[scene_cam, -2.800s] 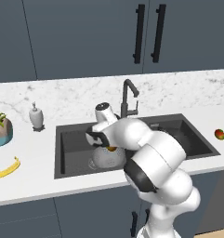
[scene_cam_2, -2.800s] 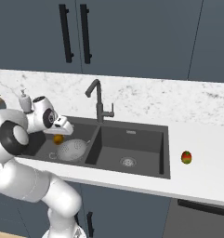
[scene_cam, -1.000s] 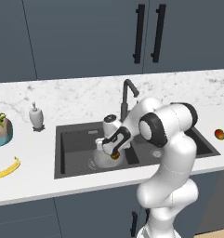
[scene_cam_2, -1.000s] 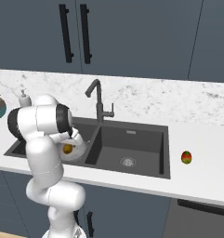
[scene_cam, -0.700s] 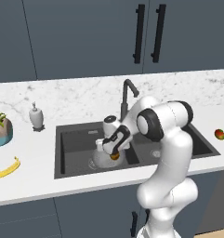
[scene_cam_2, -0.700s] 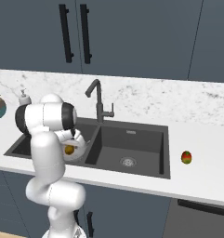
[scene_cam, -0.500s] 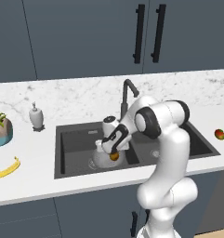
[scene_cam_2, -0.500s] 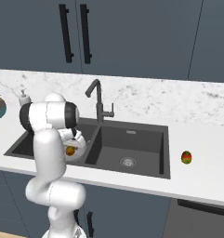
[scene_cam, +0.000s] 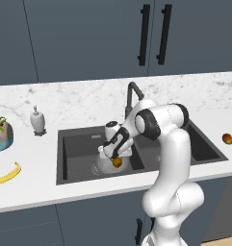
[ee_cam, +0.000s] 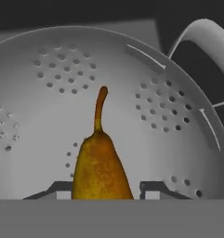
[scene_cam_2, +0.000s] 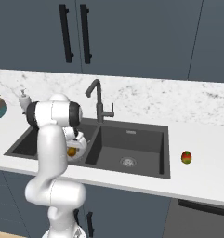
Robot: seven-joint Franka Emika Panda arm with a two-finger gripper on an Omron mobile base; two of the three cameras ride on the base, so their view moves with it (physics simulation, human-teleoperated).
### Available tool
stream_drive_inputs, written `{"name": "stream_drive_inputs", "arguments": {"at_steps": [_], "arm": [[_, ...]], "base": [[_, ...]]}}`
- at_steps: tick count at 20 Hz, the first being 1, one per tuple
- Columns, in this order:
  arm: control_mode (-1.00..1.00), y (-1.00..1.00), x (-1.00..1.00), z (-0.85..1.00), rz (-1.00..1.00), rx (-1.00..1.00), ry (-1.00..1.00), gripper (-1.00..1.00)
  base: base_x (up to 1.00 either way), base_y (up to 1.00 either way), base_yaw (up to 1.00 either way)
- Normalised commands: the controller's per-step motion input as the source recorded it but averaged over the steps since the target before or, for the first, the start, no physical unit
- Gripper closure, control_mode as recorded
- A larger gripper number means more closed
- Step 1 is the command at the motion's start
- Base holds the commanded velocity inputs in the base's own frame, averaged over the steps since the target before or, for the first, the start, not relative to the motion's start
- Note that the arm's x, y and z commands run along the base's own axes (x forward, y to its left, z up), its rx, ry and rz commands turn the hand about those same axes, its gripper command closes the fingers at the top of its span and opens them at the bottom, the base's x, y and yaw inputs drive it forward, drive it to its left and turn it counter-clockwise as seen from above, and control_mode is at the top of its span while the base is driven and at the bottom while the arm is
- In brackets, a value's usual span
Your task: Put the colander in the sink, put the pear, banana, mango in the colander, and turn on the sink faucet and pour water over the colander.
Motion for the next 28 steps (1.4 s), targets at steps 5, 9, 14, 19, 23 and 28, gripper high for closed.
{"name": "stream_drive_inputs", "arguments": {"at_steps": [5, 9, 14, 19, 23, 28], "arm": [[-1.00, 0.01, 0.10, -0.29, -0.02, 0.00, 0.01, 1.00], [-1.00, 0.00, 0.16, -0.28, -0.03, 0.00, 0.00, 1.00], [-1.00, 0.01, 0.15, -0.18, -0.01, 0.00, 0.00, 1.00], [-1.00, 0.00, 0.26, -0.22, -0.01, 0.00, 0.00, 1.00], [-1.00, 0.00, 0.20, -0.19, -0.01, 0.00, 0.00, 1.00], [-1.00, 0.12, 0.03, -0.01, 0.00, 0.00, 0.01, -1.00]], "base": [[0.00, 0.00, 0.00], [0.00, 0.00, 0.00], [0.00, 0.00, 0.00], [0.00, 0.00, 0.00], [0.00, 0.00, 0.00], [0.00, 0.00, 0.00]]}}
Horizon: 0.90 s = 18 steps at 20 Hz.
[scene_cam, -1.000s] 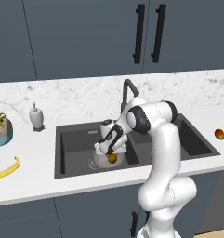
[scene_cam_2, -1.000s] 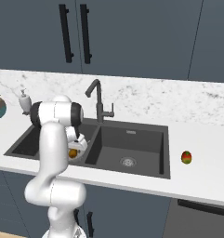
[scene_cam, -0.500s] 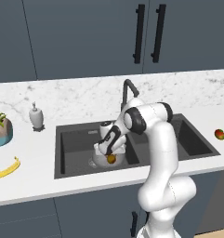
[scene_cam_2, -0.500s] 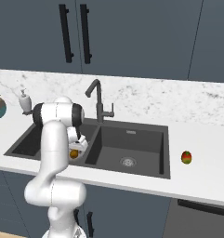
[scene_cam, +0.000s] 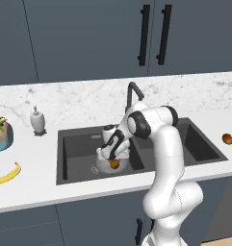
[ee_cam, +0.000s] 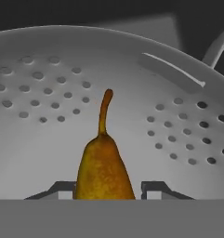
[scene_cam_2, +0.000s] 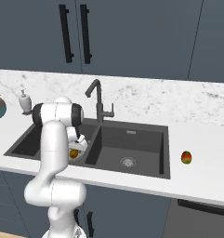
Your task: Put the colander in the sink, put the pear, banana, mango in the colander, and turn on the sink faucet and pour water over the colander.
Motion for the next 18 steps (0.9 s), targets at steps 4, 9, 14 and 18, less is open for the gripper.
{"name": "stream_drive_inputs", "arguments": {"at_steps": [4, 9, 14, 18], "arm": [[-1.00, 0.04, -0.02, 0.12, -0.02, 0.00, 0.00, -1.00], [-1.00, 0.04, -0.08, 0.35, -0.01, 0.00, 0.00, -1.00], [-1.00, 0.15, -0.13, 0.59, 0.00, 0.00, 0.00, -1.00], [-1.00, 0.34, -0.23, 0.64, 0.00, 0.00, 0.00, -1.00]], "base": [[0.00, 0.00, 0.00], [0.00, 0.00, 0.00], [0.00, 0.00, 0.00], [0.00, 0.00, 0.00]]}}
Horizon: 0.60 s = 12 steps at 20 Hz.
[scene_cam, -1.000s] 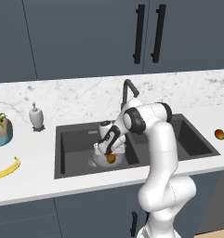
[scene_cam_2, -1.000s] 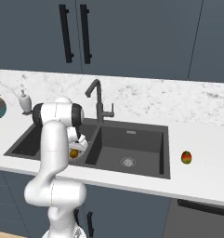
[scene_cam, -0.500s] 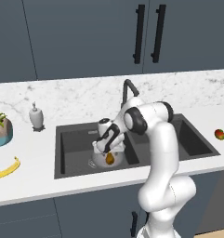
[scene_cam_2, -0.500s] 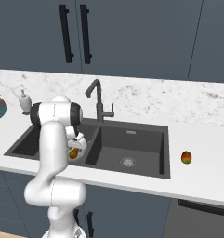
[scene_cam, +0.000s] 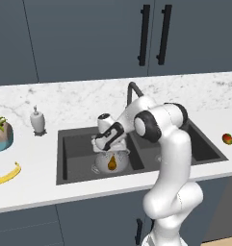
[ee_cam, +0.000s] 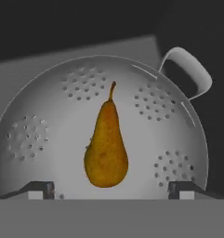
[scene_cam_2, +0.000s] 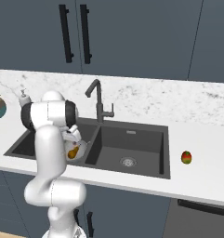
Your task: Put the colander in the sink, put the pear, banana, mango in the colander, and turn on the sink faucet and pour water over the colander.
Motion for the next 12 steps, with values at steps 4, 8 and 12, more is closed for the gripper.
{"name": "stream_drive_inputs", "arguments": {"at_steps": [4, 8, 12], "arm": [[-1.00, 0.31, -0.48, 0.44, 0.00, 0.01, 0.00, -1.00], [-1.00, 0.36, -0.55, 0.28, 0.00, 0.06, 0.00, -1.00], [-1.00, 0.37, -0.47, 0.37, 0.07, 0.08, 0.00, -1.00]], "base": [[0.00, 0.00, 0.00], [0.00, 0.00, 0.00], [0.00, 0.00, 0.00]]}}
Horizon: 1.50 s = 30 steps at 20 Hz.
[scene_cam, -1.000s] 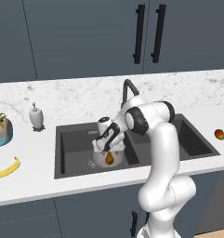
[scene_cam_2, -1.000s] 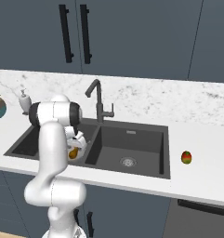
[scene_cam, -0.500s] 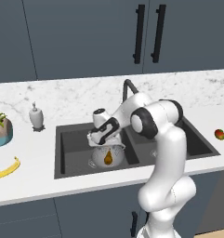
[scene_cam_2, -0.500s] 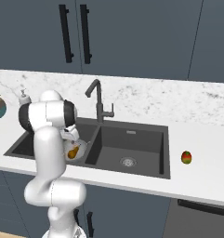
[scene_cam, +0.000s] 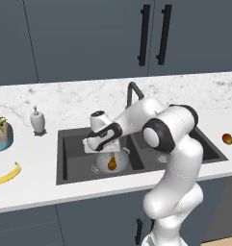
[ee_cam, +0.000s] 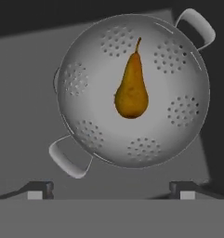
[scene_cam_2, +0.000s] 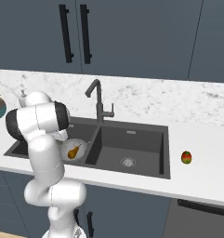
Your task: Put the colander in the sink, put the pear, banana, mango in the colander, and turn on the sink faucet and pour water over the colander.
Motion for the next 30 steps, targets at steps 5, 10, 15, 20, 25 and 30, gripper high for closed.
{"name": "stream_drive_inputs", "arguments": {"at_steps": [5, 10, 15, 20, 25, 30], "arm": [[-1.00, 0.31, -0.46, 0.49, 0.20, 0.07, 0.00, -1.00], [-1.00, 0.35, -0.45, 0.45, 0.26, 0.05, -0.06, -1.00], [-1.00, 0.46, -0.42, 0.39, 0.17, 0.04, -0.14, -1.00], [-1.00, 0.46, -0.34, 0.43, 0.02, 0.08, -0.12, -1.00], [-1.00, 0.43, -0.23, 0.43, 0.00, 0.12, -0.11, -1.00], [-1.00, 0.53, -0.25, 0.14, 0.01, 0.12, -0.02, -1.00]], "base": [[0.00, 0.00, 0.00], [0.00, 0.00, 0.00], [0.00, 0.00, 0.00], [0.00, 0.00, 0.00], [0.00, 0.00, 0.00], [0.00, 0.00, 0.00]]}}
